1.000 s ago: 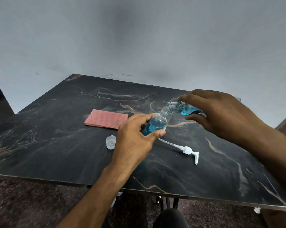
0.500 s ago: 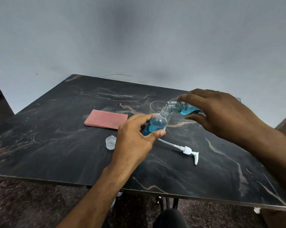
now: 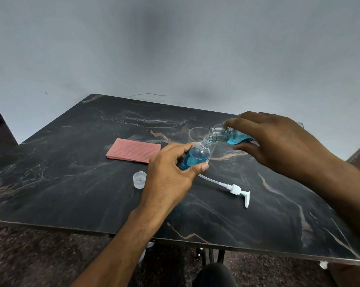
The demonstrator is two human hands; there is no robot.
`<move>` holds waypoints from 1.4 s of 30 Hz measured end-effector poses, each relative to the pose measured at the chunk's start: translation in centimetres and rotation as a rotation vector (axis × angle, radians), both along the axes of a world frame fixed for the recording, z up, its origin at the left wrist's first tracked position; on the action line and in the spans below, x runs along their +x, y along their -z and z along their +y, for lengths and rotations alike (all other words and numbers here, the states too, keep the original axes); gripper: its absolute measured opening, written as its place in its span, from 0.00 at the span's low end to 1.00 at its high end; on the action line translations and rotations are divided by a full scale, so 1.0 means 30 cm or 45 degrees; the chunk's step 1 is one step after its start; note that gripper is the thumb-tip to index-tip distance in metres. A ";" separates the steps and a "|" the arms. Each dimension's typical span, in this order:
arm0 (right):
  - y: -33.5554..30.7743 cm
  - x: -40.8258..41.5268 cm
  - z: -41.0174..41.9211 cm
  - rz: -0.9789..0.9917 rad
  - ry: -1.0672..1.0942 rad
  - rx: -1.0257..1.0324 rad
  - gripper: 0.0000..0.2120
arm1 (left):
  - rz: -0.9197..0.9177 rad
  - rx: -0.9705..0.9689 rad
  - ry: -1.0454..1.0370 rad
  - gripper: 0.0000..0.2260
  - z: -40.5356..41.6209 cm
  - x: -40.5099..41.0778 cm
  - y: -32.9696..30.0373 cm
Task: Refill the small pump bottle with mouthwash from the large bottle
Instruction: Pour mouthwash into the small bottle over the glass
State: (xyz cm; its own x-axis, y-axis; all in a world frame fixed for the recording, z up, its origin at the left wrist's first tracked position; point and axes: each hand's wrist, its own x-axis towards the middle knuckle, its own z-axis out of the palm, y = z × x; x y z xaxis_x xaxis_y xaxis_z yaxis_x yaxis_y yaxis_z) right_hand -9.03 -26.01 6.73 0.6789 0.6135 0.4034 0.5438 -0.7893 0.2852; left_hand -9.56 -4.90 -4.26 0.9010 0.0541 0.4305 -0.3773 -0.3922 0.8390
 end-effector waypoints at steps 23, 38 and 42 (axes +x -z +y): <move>-0.003 -0.004 0.002 0.006 0.003 -0.003 0.21 | 0.000 0.008 0.005 0.22 -0.002 -0.004 -0.002; -0.009 -0.017 0.001 0.020 0.011 0.010 0.21 | -0.019 -0.012 -0.002 0.21 -0.006 -0.009 0.002; -0.008 -0.020 0.000 0.011 0.018 0.007 0.21 | -0.015 -0.007 -0.001 0.21 -0.006 -0.010 0.000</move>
State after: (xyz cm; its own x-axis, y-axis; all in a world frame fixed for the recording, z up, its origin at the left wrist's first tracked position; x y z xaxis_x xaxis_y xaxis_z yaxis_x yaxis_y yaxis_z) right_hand -9.62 -26.01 6.98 0.6910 0.6017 0.4006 0.5351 -0.7984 0.2762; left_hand -9.85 -5.06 -4.25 0.8959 0.0574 0.4406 -0.3866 -0.3877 0.8368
